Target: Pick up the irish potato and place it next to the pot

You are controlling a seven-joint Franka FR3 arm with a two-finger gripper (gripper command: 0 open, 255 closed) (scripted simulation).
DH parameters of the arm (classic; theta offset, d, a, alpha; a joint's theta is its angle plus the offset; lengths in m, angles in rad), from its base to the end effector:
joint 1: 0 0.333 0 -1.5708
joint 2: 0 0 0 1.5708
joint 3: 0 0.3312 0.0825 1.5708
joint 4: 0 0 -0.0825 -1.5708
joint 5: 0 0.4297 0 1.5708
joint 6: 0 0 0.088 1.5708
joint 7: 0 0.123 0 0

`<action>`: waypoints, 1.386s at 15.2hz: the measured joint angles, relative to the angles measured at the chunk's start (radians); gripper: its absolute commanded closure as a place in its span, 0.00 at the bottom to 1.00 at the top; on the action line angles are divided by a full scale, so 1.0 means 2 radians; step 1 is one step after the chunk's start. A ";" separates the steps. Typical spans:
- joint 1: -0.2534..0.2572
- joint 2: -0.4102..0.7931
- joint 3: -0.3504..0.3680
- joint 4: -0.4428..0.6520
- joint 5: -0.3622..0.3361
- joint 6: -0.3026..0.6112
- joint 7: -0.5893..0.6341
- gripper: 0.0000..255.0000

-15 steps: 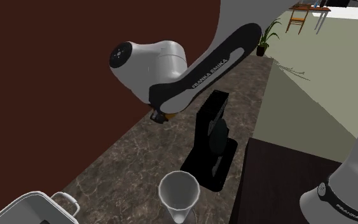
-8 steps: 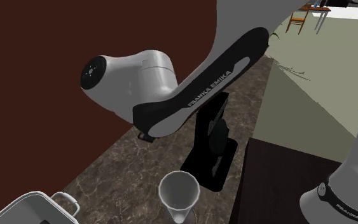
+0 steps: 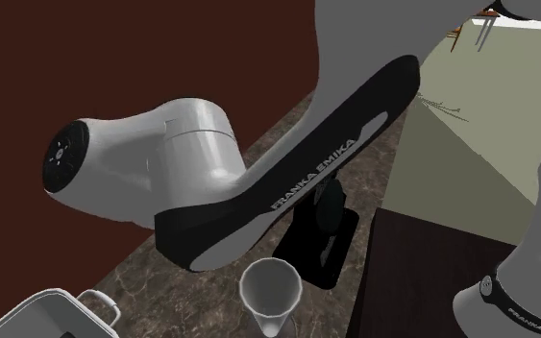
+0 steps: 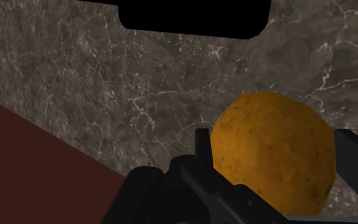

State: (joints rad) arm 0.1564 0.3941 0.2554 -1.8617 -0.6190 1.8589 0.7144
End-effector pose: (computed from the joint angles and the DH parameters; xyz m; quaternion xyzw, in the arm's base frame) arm 0.6036 0.1985 0.2674 0.9586 -0.0039 -0.0312 0.2830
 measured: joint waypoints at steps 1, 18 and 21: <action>0.009 0.006 0.004 0.010 0.003 -0.010 0.007 1.00; 0.126 0.124 0.041 0.177 0.023 -0.115 0.100 1.00; 0.126 0.134 0.039 0.172 0.020 -0.102 0.107 1.00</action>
State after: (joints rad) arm 0.4084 0.6624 0.3339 -1.5174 -0.5789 1.6544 0.9282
